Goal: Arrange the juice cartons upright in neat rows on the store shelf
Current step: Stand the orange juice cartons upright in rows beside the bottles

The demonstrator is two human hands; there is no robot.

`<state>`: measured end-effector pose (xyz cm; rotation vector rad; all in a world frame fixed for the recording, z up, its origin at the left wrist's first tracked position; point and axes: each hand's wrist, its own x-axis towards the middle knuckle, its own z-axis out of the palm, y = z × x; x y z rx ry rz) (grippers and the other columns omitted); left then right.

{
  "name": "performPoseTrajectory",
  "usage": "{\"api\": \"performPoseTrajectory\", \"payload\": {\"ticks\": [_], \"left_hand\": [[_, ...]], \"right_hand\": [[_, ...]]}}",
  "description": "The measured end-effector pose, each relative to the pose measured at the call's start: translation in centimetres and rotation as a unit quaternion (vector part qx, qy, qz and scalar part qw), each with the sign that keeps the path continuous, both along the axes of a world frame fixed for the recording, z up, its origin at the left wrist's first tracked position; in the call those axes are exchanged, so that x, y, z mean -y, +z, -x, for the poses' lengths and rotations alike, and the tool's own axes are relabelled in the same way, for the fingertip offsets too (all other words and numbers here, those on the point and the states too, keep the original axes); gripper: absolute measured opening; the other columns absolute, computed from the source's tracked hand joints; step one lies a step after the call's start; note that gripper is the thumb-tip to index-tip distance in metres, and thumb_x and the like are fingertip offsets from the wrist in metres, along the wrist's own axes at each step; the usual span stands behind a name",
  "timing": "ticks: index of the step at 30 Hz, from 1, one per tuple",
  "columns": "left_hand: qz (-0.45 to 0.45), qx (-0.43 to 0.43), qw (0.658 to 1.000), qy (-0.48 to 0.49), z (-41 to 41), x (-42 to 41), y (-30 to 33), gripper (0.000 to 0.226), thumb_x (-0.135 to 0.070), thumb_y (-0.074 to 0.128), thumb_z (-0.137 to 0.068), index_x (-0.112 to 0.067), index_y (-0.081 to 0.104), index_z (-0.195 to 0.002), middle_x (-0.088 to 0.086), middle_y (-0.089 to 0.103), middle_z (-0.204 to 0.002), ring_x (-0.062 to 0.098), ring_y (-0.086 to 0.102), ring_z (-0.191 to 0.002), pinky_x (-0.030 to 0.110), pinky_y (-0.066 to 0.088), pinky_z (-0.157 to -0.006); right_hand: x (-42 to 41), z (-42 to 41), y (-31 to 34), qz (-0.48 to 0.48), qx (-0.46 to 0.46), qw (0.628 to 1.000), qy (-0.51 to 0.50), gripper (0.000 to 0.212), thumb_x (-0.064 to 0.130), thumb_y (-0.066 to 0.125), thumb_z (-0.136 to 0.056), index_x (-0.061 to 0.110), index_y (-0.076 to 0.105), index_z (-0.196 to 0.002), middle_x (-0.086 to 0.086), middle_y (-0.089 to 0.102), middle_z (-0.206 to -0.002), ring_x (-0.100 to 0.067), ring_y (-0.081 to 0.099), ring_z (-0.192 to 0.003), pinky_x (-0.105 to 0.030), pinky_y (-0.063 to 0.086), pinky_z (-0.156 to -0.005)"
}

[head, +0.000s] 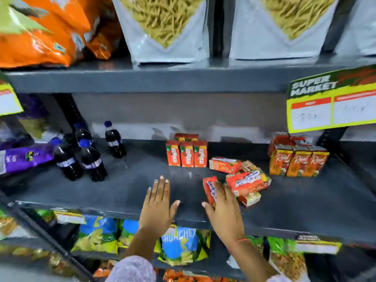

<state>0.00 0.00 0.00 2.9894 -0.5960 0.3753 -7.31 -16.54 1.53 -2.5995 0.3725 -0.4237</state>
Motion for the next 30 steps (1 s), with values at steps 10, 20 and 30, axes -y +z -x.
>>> {"api": "performPoseTrajectory", "payload": {"ticks": [10,20,30], "left_hand": [[0.065,-0.096,0.993,0.012,-2.9,-0.4,-4.6,0.064,-0.047,0.029,-0.095,-0.016,0.011,-0.148,0.003,0.009,-0.159,0.017,0.008,-0.147,0.034,0.003,-0.12],[0.087,-0.113,0.99,-0.002,-2.9,-0.5,-4.5,0.065,-0.049,0.025,-0.094,-0.014,0.01,-0.148,0.004,0.01,-0.159,0.019,0.008,-0.147,0.035,0.002,-0.121],[0.089,-0.146,0.985,-0.03,-3.3,-0.9,-3.9,0.067,-0.049,0.024,-0.095,-0.013,0.006,-0.148,0.005,0.005,-0.16,0.019,0.003,-0.147,0.035,0.0,-0.12]], "right_hand": [[0.2,-1.9,-0.8,0.22,0.044,0.974,-0.013,0.072,0.024,0.091,-0.041,0.008,0.068,-0.107,-0.011,0.072,-0.091,-0.027,0.071,-0.08,-0.035,0.06,-0.069],[0.0,-1.5,-0.2,0.298,-0.031,0.953,-0.042,0.057,0.031,0.088,-0.048,0.009,0.071,-0.098,-0.013,0.071,-0.085,-0.031,0.068,-0.073,-0.037,0.058,-0.059],[-0.7,-1.0,0.3,0.041,-0.129,0.981,-0.141,0.064,0.038,0.061,-0.083,0.016,0.028,-0.134,-0.012,0.047,-0.132,-0.034,0.052,-0.118,-0.042,0.052,-0.085]]}}
